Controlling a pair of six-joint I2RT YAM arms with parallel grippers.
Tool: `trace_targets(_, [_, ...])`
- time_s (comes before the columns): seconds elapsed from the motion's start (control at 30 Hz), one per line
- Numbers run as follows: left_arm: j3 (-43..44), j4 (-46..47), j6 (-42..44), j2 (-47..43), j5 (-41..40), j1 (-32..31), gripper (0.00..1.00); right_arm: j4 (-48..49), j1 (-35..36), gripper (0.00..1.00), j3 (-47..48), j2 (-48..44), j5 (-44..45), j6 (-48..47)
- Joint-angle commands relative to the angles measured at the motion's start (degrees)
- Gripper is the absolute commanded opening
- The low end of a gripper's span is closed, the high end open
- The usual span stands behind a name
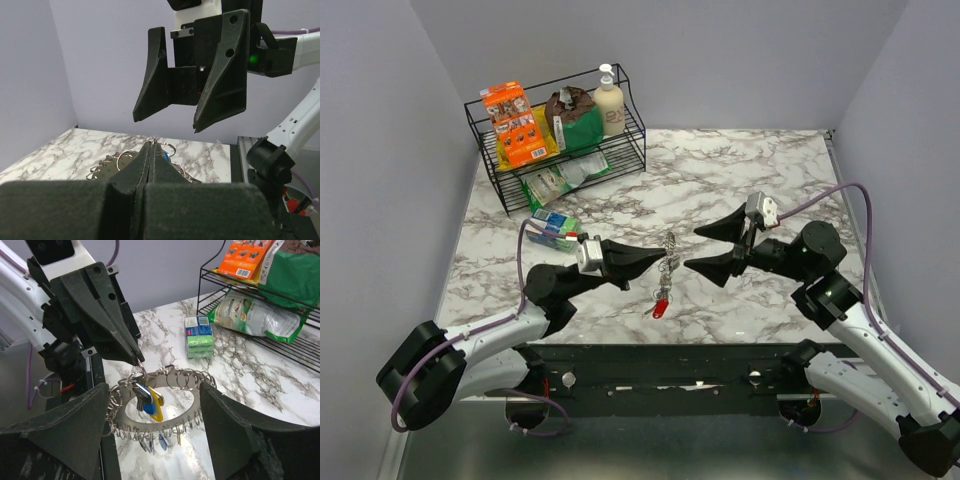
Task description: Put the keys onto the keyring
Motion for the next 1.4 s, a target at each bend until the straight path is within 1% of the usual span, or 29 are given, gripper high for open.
trace_targets(0.0, [2.38, 7.21, -0.56, 0.03, 3.81, 0.41, 0.00, 4.09, -0.30, 0.81, -1.24, -1.99, -4.27, -0.55])
trace_targets(0.13, [3.53, 4.66, -0.03, -0.06, 4.69, 0.41, 0.00, 4.19, -0.30, 0.81, -1.15, -1.21, -4.19, -0.90])
trace_targets(0.37, [4.76, 1.31, 0.85, -0.59, 5.21, 0.41, 0.00, 2.34, -0.30, 0.78, -0.28, 1.78, -2.08, -2.04])
trace_targets(0.53, [5.11, 1.05, 0.67, -0.59, 6.01, 0.41, 0.00, 4.18, -0.30, 0.76, -1.15, 2.22, -5.59, -2.22])
trace_targets(0.73, [5.64, 0.78, 0.50, -0.41, 6.54, 0.41, 0.00, 6.03, -0.30, 0.71, -1.77, 2.66, -10.51, -2.83])
trace_targets(0.77, [5.72, 0.70, 0.41, -0.24, 6.80, 0.41, 0.00, 6.55, -0.30, 0.68, -1.94, 2.92, -12.00, -2.83])
trace_targets(0.83, [5.99, 0.61, 0.32, -0.06, 6.97, 0.41, 0.00, 6.73, -0.30, 0.67, -2.03, 3.28, -13.06, -3.01])
trace_targets(0.87, [5.99, 0.61, 0.41, -0.15, 6.89, 0.41, 0.00, 6.64, -0.30, 0.64, -1.86, 3.54, -13.85, -3.10])
trace_targets(1.13, [6.78, 0.52, 0.15, 0.29, 7.41, 0.41, 0.00, 6.47, -0.30, 0.51, -1.68, 4.95, -15.79, -3.19])
trace_targets(1.23, [6.95, 0.43, -0.03, 0.46, 7.59, 0.41, 0.00, 6.56, -0.30, 0.43, -1.77, 5.03, -15.70, -3.10])
trace_targets(1.27, [7.04, 0.35, -0.03, 0.46, 7.68, 0.41, 0.00, 6.47, -0.30, 0.37, -1.77, 5.04, -15.79, -3.10])
trace_targets(1.33, [7.04, 0.26, 0.06, 0.46, 7.77, 0.41, 0.00, 6.47, -0.30, 0.34, -1.77, 5.04, -15.79, -3.19])
trace_targets(1.37, [7.04, 0.17, 0.06, 0.46, 7.77, 0.41, 0.00, 6.55, -0.30, 0.28, -1.77, 4.86, -15.79, -3.19])
